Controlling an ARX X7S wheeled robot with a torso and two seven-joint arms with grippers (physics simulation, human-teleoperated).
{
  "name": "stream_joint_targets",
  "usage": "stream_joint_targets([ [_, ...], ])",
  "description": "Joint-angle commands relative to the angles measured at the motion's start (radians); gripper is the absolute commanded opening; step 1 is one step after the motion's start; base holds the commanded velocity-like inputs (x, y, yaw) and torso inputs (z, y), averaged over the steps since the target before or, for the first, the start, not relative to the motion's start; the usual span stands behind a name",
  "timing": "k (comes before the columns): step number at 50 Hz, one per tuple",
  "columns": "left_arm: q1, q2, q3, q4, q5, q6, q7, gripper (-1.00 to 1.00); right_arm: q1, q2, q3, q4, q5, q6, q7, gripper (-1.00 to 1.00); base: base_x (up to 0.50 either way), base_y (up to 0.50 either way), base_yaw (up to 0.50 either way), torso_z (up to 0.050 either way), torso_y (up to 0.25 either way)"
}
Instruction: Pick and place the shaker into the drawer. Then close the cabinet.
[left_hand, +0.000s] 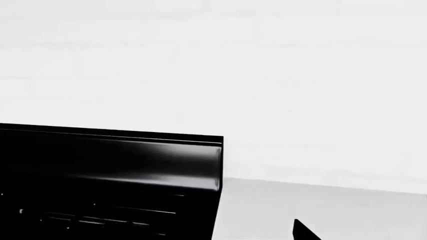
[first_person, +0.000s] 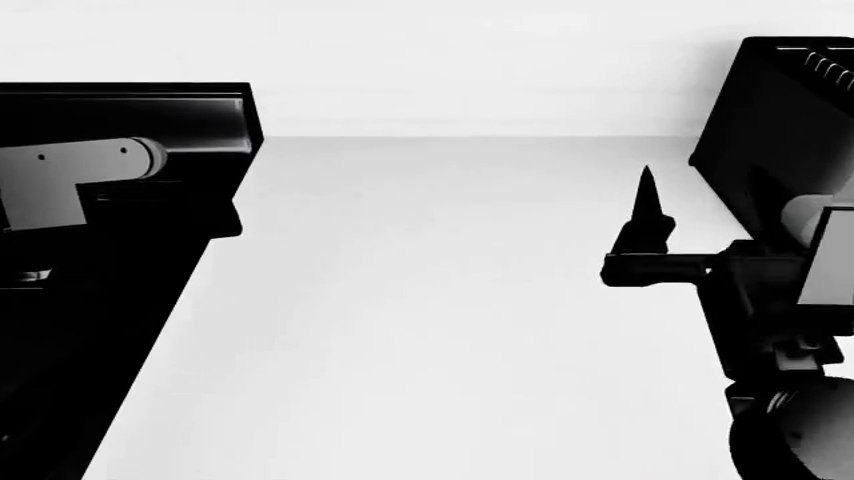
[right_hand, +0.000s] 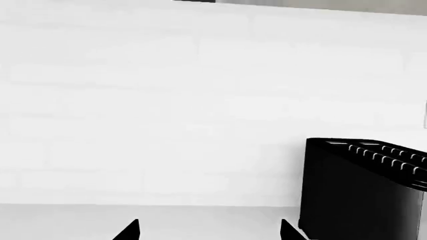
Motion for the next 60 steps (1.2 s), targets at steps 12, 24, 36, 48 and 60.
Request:
stream_joint_targets([
  [12, 0.005, -0.01, -0.008, 0.023, -0.015, -0.001, -0.001, 1.0, -0.354, 0.151, 0.234, -0.177, -0.104, -0.201, 0.063, 1.0, 0.0, 0.0, 0.0, 0.0, 0.0],
  [24, 0.009, -0.013, -0.006, 0.021, -0.012, 0.005, 0.006, 1.0, -0.343, 0.281, 0.434, -0.235, 0.013, -0.203, 0.131, 1.0, 0.0, 0.0, 0.0, 0.0, 0.0],
  [36, -0.008, -0.021, -0.009, 0.035, -0.028, -0.013, -0.004, 1.0, -0.28, 0.339, 0.519, -0.234, 0.118, -0.211, 0.148, 1.0, 0.0, 0.0, 0.0, 0.0, 0.0],
  [48, -0.01, -0.023, -0.006, 0.046, -0.032, -0.017, -0.007, 1.0, -0.239, 0.374, 0.577, -0.213, 0.185, -0.225, 0.143, 1.0, 0.0, 0.0, 0.0, 0.0, 0.0],
  [60, -0.001, -0.024, -0.007, 0.04, -0.028, -0.006, 0.002, 1.0, 0.051, 0.523, 0.393, -0.186, 0.303, -0.222, 0.205, 1.0, 0.0, 0.0, 0.0, 0.0, 0.0],
])
